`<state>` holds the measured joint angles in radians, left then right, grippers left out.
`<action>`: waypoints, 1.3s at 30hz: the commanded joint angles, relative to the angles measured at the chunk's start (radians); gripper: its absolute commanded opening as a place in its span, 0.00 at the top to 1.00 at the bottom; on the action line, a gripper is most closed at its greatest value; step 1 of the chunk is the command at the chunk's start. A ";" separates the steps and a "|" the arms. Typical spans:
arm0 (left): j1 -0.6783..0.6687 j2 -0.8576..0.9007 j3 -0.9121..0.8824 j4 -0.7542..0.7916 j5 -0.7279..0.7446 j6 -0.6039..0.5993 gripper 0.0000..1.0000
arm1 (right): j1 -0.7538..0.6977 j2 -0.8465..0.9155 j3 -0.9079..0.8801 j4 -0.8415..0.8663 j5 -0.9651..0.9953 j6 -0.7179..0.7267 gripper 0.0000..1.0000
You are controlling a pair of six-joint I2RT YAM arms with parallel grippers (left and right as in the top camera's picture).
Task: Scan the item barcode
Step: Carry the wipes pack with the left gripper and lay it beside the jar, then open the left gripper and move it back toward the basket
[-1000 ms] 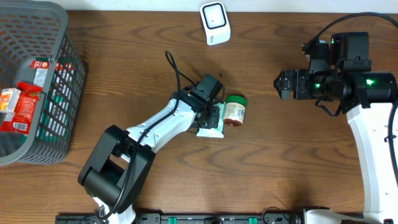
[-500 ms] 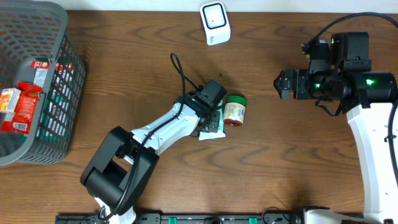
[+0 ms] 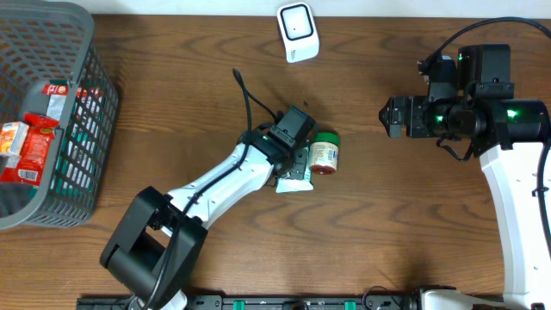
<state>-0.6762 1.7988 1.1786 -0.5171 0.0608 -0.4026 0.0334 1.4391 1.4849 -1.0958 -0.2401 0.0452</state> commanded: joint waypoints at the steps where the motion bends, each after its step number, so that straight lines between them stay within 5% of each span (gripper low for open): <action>1: -0.040 0.011 0.016 -0.005 0.002 0.010 0.86 | -0.006 0.001 0.011 -0.001 -0.012 0.010 0.01; 24: -0.100 0.065 0.024 -0.005 -0.014 0.010 0.85 | -0.006 0.001 0.011 -0.001 -0.012 0.010 0.01; 33: -0.024 -0.200 0.082 -0.037 -0.021 0.082 0.60 | -0.006 0.001 0.011 -0.001 -0.012 0.010 0.01; 39: 0.176 -0.294 0.420 -0.367 -0.158 0.196 0.50 | -0.006 0.001 0.011 -0.001 -0.012 0.010 0.01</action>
<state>-0.5983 1.5394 1.4319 -0.8055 0.0036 -0.2878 0.0334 1.4391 1.4849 -1.0958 -0.2405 0.0452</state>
